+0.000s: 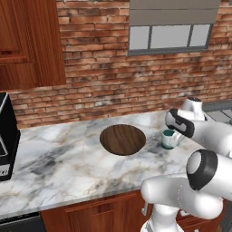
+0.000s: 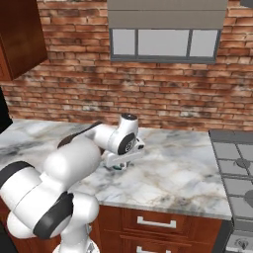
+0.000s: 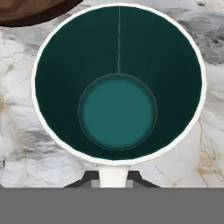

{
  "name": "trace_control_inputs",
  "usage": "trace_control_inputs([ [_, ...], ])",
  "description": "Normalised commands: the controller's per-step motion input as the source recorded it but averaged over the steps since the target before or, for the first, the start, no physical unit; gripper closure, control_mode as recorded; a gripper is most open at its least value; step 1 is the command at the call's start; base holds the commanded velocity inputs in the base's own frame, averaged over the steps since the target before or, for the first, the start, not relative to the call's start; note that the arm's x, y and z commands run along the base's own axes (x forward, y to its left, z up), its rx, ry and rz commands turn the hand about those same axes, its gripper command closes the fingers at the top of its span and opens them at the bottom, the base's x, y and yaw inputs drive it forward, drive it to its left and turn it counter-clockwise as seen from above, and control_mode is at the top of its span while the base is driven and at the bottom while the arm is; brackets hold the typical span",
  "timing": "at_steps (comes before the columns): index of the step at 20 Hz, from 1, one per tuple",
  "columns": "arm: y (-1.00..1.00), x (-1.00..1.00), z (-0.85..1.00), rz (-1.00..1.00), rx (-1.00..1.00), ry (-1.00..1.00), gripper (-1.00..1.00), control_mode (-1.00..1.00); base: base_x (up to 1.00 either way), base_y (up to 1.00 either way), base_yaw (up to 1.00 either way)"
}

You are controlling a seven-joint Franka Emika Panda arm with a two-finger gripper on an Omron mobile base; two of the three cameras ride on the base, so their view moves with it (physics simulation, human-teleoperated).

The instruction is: Clear the mugs and bowl far away from the sink.

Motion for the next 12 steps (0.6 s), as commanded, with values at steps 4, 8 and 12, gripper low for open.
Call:
trace_control_inputs([
  [4, 0.00, 0.17, -0.26, 0.00, -0.03, 0.00, 1.00, -1.00, 0.00, 0.00, 0.00],
  [8, 0.00, 0.18, -0.21, 0.00, -0.01, 0.00, 1.00, -1.00, 0.00, 0.00, 0.00],
  [12, -0.07, 0.08, -0.18, 0.00, 0.00, 0.00, 1.00, -1.00, 0.00, 0.00, 0.00],
])
